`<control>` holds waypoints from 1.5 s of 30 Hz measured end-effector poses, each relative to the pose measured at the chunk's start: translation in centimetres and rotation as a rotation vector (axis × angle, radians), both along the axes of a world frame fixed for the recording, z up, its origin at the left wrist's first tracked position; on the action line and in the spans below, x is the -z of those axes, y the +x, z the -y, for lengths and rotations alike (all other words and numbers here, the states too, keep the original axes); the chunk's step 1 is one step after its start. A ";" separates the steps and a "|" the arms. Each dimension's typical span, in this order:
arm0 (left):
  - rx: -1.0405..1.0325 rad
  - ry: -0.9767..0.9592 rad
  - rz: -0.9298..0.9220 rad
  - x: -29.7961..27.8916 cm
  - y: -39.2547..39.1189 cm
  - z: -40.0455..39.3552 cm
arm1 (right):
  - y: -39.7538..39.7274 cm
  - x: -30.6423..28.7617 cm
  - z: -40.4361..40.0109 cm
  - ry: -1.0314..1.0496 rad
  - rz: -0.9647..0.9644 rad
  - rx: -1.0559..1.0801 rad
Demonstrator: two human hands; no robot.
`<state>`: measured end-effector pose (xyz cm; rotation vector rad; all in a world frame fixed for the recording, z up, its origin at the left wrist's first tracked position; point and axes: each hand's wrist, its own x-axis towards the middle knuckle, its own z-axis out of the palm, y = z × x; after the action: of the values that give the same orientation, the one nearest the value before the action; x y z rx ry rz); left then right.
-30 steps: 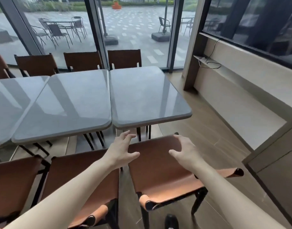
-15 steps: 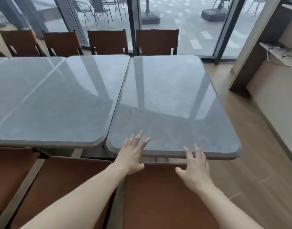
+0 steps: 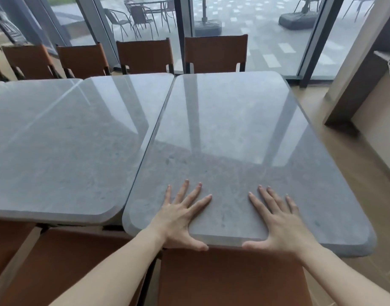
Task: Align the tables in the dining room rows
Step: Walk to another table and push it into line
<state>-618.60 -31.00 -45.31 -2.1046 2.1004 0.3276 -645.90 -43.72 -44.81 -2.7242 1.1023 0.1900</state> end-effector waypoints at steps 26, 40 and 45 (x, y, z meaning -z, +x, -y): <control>-0.114 -0.167 0.072 1.0 -1.1 -2.1 | 3.1 1.6 -4.3 -0.119 0.137 0.270; -0.083 -0.192 0.055 1.2 -0.4 -1.8 | 3.6 2.3 -4.1 -0.186 0.194 0.319; -0.075 -0.195 0.042 1.3 -0.3 -1.7 | 3.5 2.4 -4.1 -0.209 0.193 0.315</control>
<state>-618.95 -29.26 -46.58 -2.2793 2.1104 0.0890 -642.35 -39.62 -47.24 -2.6185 1.5425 -0.2426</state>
